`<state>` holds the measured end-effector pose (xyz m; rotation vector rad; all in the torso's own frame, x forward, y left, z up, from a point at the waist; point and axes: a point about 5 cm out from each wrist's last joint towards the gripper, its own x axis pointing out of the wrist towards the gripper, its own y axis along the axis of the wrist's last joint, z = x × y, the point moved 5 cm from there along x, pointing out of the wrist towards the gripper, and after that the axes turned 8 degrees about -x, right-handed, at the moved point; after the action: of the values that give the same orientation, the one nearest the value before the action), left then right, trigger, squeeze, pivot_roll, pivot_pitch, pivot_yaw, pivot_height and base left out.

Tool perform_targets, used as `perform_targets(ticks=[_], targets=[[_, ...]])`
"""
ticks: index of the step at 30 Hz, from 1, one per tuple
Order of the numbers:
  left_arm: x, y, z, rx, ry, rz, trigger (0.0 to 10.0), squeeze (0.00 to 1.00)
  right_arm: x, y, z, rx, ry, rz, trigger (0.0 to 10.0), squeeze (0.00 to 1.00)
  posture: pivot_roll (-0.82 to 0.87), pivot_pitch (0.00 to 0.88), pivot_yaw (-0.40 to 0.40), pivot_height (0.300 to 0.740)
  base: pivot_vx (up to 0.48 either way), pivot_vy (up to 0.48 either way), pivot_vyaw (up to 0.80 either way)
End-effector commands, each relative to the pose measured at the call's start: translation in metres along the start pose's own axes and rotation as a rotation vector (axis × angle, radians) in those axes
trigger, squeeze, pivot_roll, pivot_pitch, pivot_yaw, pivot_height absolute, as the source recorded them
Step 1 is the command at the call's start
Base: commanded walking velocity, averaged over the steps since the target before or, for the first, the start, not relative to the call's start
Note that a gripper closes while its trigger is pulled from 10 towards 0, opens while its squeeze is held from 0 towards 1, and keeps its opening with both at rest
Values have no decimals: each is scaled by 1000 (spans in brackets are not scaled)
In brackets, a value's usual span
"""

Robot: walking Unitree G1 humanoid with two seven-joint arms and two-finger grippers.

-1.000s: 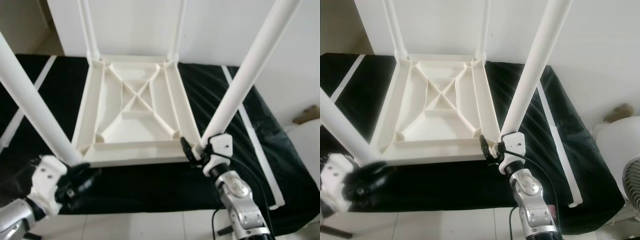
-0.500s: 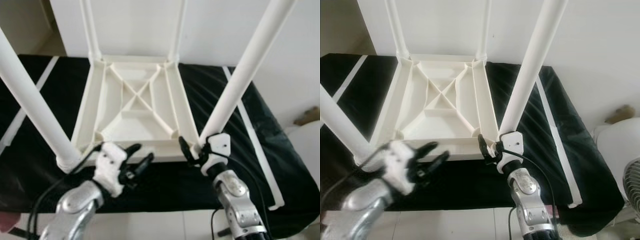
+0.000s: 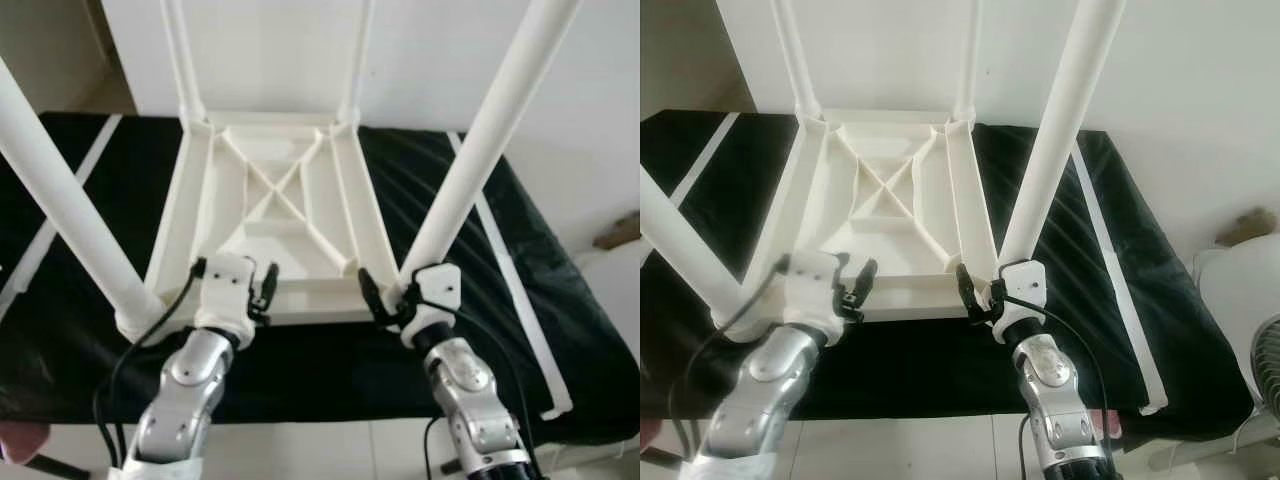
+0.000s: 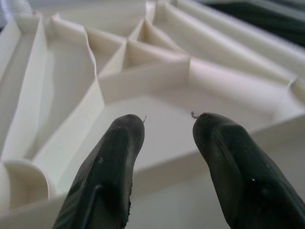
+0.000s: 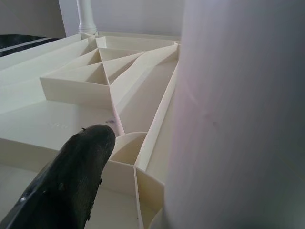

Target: Building children table

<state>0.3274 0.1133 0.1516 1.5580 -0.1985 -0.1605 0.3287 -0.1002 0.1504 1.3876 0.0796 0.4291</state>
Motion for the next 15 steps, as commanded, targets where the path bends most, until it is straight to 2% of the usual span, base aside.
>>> perform_targets(ticks=[1, 5, 10, 12, 15], targets=[[-3, -6, -26, 26, 236, -7, 10000, 0, 1, 2, -4, -8, 15, 9, 10000, 0, -53, 118, -15, 740, 0, 0, 0], [-8, -14, -45, 147, 440, -42, 10000, 0, 7, 1, -12, -14, 50, 5, 10000, 0, -50, 122, -18, 740, 0, 0, 0], [-14, -17, -57, 208, 542, -55, 10000, 0, 11, 0, -16, -22, 79, -2, 10000, 0, -49, 124, -22, 740, 0, 0, 0], [-19, -17, -69, 213, 624, -58, 10000, 0, 13, 0, -16, -25, 81, -4, 10000, 0, -47, 125, -24, 740, 0, 0, 0], [-29, -20, -90, 265, 766, -92, 10000, 0, 16, -1, -17, -36, 93, -8, 10000, 0, -45, 126, -28, 740, 0, 0, 0]])
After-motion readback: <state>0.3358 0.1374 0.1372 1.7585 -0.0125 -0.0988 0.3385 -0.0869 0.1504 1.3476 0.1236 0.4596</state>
